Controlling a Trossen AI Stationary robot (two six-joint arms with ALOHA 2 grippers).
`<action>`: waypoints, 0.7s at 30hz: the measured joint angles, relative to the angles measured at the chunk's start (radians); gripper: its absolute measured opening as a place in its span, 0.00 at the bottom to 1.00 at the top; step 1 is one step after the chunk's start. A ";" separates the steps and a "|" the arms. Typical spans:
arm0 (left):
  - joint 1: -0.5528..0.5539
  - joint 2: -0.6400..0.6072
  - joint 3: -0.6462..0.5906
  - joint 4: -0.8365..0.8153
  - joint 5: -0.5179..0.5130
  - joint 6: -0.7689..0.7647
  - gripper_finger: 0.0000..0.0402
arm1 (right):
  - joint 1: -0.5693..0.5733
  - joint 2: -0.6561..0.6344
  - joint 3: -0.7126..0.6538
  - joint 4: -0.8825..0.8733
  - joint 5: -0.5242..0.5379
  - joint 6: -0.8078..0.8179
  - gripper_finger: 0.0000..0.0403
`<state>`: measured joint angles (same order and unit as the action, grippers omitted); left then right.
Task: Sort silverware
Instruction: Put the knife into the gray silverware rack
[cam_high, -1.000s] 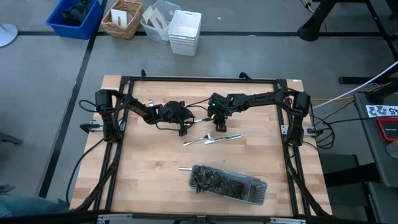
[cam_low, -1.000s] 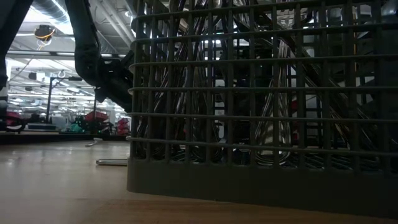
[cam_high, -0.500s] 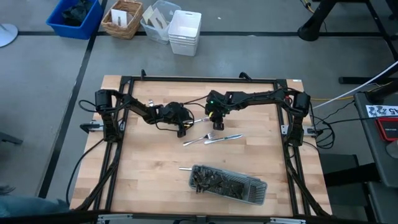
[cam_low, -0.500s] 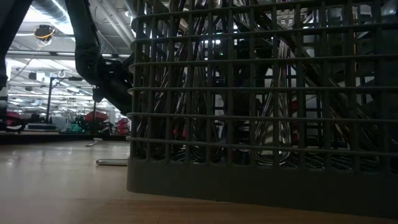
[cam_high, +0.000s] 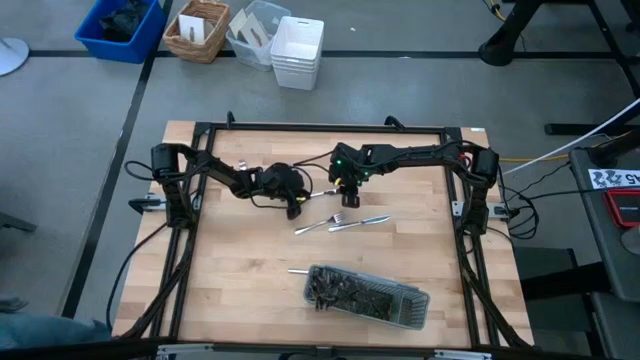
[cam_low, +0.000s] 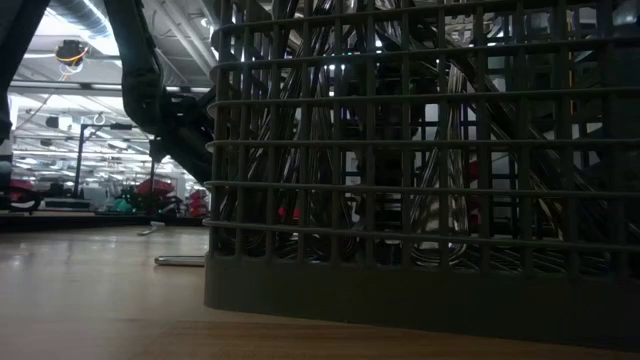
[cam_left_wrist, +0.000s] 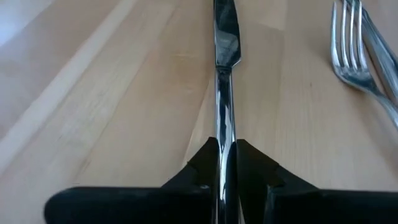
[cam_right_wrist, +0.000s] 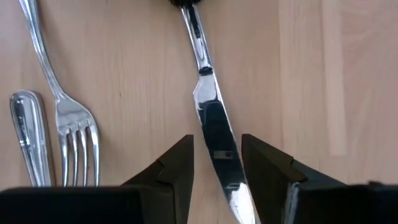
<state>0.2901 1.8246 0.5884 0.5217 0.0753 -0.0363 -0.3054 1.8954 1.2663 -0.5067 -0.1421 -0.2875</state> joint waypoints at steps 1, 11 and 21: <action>0.000 0.001 0.000 0.000 0.000 -0.021 0.07 | 0.004 0.000 0.000 0.001 0.001 0.007 0.34; 0.001 0.002 -0.001 0.002 0.033 -0.207 0.09 | 0.063 0.000 0.000 0.009 0.103 -0.035 0.34; 0.002 0.003 -0.002 0.005 0.075 -0.331 0.10 | 0.118 0.002 0.000 0.030 0.240 -0.089 0.34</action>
<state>0.2920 1.8278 0.5863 0.5265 0.1499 -0.3671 -0.1875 1.8977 1.2667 -0.4764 0.0975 -0.3760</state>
